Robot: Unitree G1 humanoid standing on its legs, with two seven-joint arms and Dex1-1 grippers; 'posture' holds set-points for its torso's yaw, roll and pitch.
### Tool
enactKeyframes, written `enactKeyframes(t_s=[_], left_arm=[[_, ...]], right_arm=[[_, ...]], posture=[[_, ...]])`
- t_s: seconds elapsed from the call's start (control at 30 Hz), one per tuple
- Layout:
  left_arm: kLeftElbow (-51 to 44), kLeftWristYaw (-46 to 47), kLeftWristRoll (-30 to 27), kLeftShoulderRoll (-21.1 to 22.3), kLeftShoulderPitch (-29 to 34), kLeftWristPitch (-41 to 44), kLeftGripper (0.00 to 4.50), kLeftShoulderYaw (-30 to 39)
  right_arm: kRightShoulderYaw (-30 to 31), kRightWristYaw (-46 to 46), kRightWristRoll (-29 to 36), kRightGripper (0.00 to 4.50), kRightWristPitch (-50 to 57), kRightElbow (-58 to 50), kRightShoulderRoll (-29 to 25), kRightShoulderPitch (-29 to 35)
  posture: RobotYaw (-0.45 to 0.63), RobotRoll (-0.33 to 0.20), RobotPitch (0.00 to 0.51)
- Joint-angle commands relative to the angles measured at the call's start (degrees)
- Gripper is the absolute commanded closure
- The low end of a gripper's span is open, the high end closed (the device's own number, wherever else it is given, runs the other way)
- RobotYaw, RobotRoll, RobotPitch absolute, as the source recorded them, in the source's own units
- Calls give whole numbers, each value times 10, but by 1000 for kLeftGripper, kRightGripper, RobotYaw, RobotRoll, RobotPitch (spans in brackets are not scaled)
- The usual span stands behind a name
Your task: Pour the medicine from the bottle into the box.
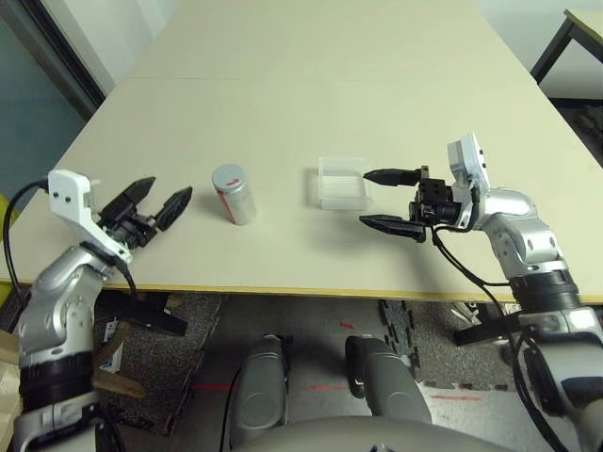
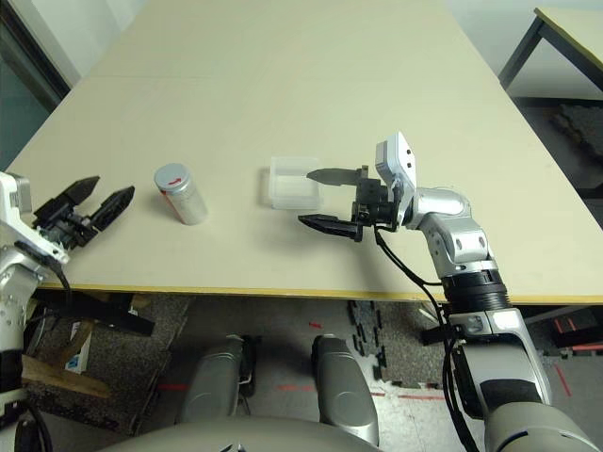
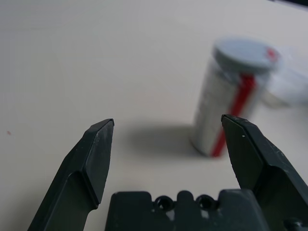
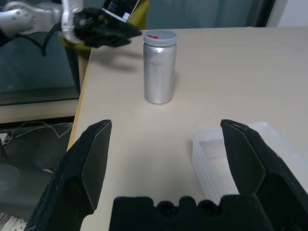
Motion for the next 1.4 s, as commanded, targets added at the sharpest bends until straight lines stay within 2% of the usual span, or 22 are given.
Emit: enactKeyframes(t_s=[0.03, 0.43, 0.73, 1.4], left_arm=[[-31, 5, 19, -21, 23, -28, 22, -25], [-22, 35, 84, -79, 17, -106, 22, -101], [23, 86, 125, -116, -30, -151, 22, -124], [100, 112, 145, -124, -109, -151, 22, -142]], right_arm=[[3, 8, -7, 0, -10, 11, -1, -4], [4, 13, -26, 0, -23, 20, -6, -3], [2, 9, -36, 0, -35, 18, -13, 8], [2, -6, -39, 0, -39, 5, -17, 19]], posture=[[78, 0, 133], [57, 0, 131], [33, 0, 125], [2, 0, 126]])
